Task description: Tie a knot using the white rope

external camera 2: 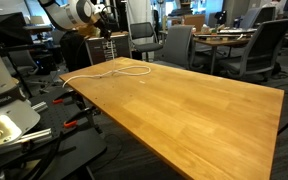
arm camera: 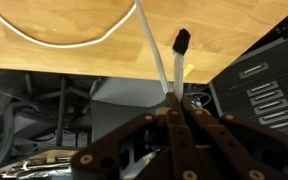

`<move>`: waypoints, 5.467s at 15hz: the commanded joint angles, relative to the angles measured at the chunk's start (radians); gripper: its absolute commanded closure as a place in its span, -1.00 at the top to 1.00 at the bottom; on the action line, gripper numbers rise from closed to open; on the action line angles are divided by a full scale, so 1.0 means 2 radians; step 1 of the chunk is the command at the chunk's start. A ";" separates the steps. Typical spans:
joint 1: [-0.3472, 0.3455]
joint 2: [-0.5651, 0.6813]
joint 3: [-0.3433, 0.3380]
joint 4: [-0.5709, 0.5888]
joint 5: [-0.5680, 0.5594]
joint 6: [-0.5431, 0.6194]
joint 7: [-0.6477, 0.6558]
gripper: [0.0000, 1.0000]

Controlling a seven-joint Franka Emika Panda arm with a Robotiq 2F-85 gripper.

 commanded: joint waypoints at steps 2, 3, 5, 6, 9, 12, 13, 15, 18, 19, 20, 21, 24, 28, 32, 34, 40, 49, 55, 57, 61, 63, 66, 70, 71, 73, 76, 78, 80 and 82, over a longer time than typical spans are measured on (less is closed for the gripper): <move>-0.024 0.051 0.042 0.082 -0.033 -0.027 0.003 -0.98; -0.031 0.060 0.044 0.096 -0.029 -0.040 -0.001 -0.98; -0.044 0.079 0.042 0.132 -0.020 -0.067 -0.011 -0.98; -0.049 0.087 0.038 0.152 -0.016 -0.081 -0.015 -0.98; -0.044 0.102 0.010 0.194 0.041 -0.121 -0.056 -0.98; -0.039 0.113 -0.002 0.217 0.049 -0.153 -0.061 -0.98; -0.038 0.115 -0.004 0.222 0.050 -0.164 -0.059 -0.98; -0.031 0.117 -0.012 0.230 0.047 -0.188 -0.051 -0.98; -0.031 0.121 -0.018 0.240 0.045 -0.209 -0.047 -0.74; -0.032 0.122 -0.018 0.241 0.046 -0.212 -0.049 -0.41; -0.034 0.123 -0.016 0.243 0.048 -0.213 -0.050 -0.27; -0.036 0.122 -0.014 0.243 0.052 -0.212 -0.052 -0.13; -0.041 0.120 -0.005 0.249 0.064 -0.214 -0.052 0.35; -0.037 0.121 -0.017 0.266 0.061 -0.216 -0.039 0.94; -0.018 0.124 -0.071 0.282 0.023 -0.261 -0.002 1.00; -0.029 0.119 -0.061 0.266 0.028 -0.254 -0.017 1.00; 0.029 0.115 -0.131 0.284 -0.044 -0.384 -0.013 1.00; 0.027 0.124 -0.122 0.285 -0.025 -0.454 -0.006 1.00; 0.033 0.193 -0.123 0.313 0.024 -0.447 0.009 1.00; 0.036 0.214 -0.123 0.321 0.035 -0.437 0.014 1.00; 0.044 0.252 -0.131 0.338 0.054 -0.421 0.033 0.90; 0.046 0.270 -0.133 0.348 0.067 -0.414 0.042 0.85; 0.047 0.294 -0.134 0.360 0.096 -0.385 0.061 0.71; 0.060 0.323 -0.149 0.370 0.121 -0.340 0.083 0.47; 0.064 0.328 -0.155 0.370 0.124 -0.329 0.087 0.39; 0.071 0.337 -0.167 0.372 0.131 -0.311 0.096 0.03; 0.078 0.337 -0.184 0.371 0.139 -0.301 0.114 -0.39; 0.078 0.336 -0.191 0.371 0.149 -0.300 0.126 -0.73; 0.076 0.337 -0.198 0.374 0.157 -0.299 0.141 -0.97; 0.075 0.340 -0.207 0.376 0.164 -0.298 0.156 -1.00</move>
